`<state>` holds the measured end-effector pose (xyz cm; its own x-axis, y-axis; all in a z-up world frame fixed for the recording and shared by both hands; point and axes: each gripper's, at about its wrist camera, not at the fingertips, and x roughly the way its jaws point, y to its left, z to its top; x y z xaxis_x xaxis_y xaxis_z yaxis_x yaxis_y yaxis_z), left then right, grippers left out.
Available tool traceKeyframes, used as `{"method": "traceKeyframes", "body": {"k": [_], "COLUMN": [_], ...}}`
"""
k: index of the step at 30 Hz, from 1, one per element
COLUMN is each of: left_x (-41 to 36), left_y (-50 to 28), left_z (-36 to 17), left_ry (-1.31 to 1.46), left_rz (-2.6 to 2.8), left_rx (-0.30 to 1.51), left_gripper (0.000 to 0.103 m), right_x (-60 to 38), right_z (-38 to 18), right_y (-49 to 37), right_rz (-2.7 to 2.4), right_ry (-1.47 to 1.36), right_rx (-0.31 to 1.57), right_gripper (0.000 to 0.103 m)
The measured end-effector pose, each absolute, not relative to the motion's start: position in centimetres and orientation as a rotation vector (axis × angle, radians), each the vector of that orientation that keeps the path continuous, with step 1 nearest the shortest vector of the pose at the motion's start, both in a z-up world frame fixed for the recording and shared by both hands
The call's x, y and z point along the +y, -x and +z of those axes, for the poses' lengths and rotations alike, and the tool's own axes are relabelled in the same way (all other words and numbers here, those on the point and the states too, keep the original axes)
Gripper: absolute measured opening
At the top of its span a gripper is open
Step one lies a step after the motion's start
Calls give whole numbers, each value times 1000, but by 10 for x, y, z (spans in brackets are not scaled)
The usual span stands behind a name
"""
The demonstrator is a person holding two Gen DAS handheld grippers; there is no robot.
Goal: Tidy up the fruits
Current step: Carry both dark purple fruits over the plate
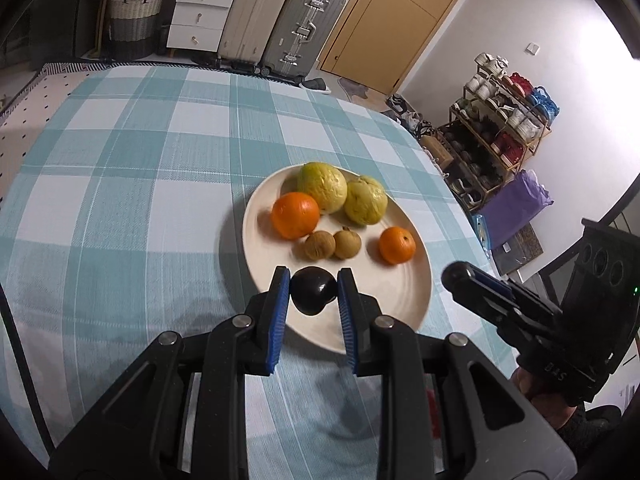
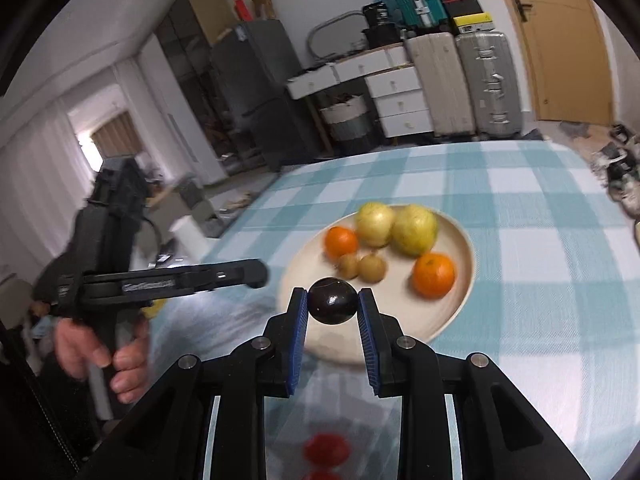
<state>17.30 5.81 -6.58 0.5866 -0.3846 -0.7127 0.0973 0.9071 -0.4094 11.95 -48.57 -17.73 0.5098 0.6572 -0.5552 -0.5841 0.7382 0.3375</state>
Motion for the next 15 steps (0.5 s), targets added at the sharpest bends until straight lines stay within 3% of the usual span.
{"method": "traceKeyframes", "body": {"k": [15], "left_x": [57], "left_y": [-221], "left_z": [-88], "left_ry": [360], "left_rz": [-283], "left_rx": [931], "left_gripper": [21], "right_x": [-465], "right_z": [-198], "right_y": [-183], "right_rz": [663], "right_ry": [-67], "right_rx": [763], "right_gripper": [26]}}
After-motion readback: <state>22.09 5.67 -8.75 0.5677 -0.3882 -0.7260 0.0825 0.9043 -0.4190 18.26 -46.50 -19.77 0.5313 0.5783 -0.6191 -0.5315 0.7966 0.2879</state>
